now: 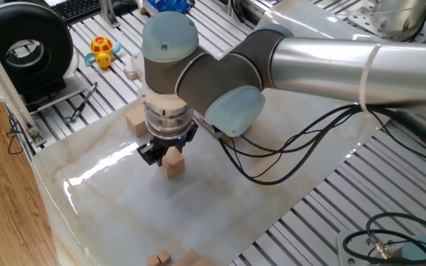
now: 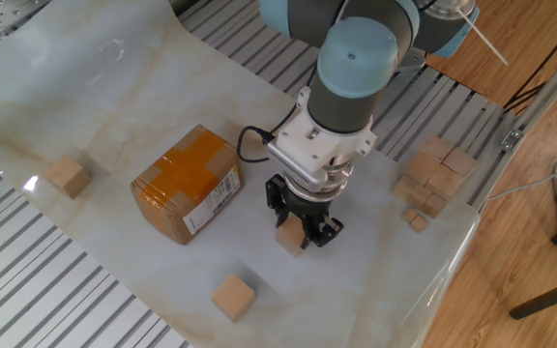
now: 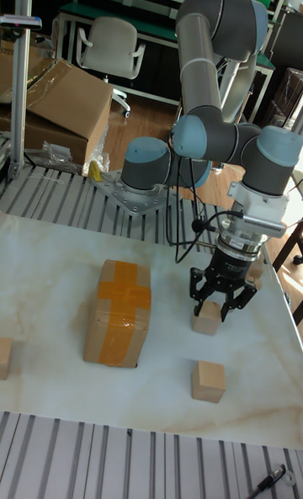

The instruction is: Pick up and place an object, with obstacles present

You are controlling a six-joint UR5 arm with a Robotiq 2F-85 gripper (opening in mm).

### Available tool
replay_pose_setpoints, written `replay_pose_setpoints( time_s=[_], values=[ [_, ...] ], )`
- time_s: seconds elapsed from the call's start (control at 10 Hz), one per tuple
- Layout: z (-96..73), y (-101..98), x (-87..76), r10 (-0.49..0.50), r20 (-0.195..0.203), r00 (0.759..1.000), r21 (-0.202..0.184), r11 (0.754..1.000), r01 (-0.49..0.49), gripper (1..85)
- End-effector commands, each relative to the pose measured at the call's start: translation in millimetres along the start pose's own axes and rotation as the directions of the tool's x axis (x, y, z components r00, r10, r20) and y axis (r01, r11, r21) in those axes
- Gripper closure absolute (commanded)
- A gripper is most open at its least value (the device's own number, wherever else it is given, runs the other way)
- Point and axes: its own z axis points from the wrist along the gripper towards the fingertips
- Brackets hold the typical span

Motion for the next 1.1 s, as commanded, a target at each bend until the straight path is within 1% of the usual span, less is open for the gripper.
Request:
replay_pose_setpoints(
  time_s=[0.0, 0.1, 0.2, 0.3, 0.4, 0.5, 0.6, 0.7, 0.8, 0.9, 1.0],
  values=[
    [-31.2, -5.5, 0.5, -0.028, -0.010, 1.000, -0.047, 0.999, 0.027, 84.3],
    [-50.2, -8.0, 5.4, -0.044, -0.025, 0.999, -0.059, 0.997, 0.042, 84.3],
    [-69.8, -12.5, 9.4, -0.075, -0.029, 0.997, -0.063, 0.995, 0.074, 84.3],
    [-81.6, -10.1, 11.5, -0.088, -0.028, 0.996, -0.072, 0.994, 0.086, 84.3],
    [-81.6, -10.1, 10.7, -0.086, -0.025, 0.996, -0.072, 0.994, 0.084, 84.3],
    [-81.4, -12.8, 9.8, -0.075, -0.023, 0.997, -0.061, 0.995, 0.074, 84.3],
    [-81.2, -14.9, 5.6, -0.070, -0.008, 0.998, -0.052, 0.996, 0.070, 84.3],
    [-80.9, -20.3, 4.5, -0.074, -0.005, 0.997, -0.031, 0.997, 0.073, 84.3],
    [-88.5, -27.0, 9.6, -0.084, -0.022, 0.996, -0.014, 0.996, 0.084, 84.3],
    [-107.8, -35.6, 18.6, -0.100, -0.048, 0.994, -0.009, 0.995, 0.100, 84.3],
    [-126.4, -41.9, 26.8, -0.120, -0.065, 0.991, -0.014, 0.993, 0.119, 84.3]
  ],
)
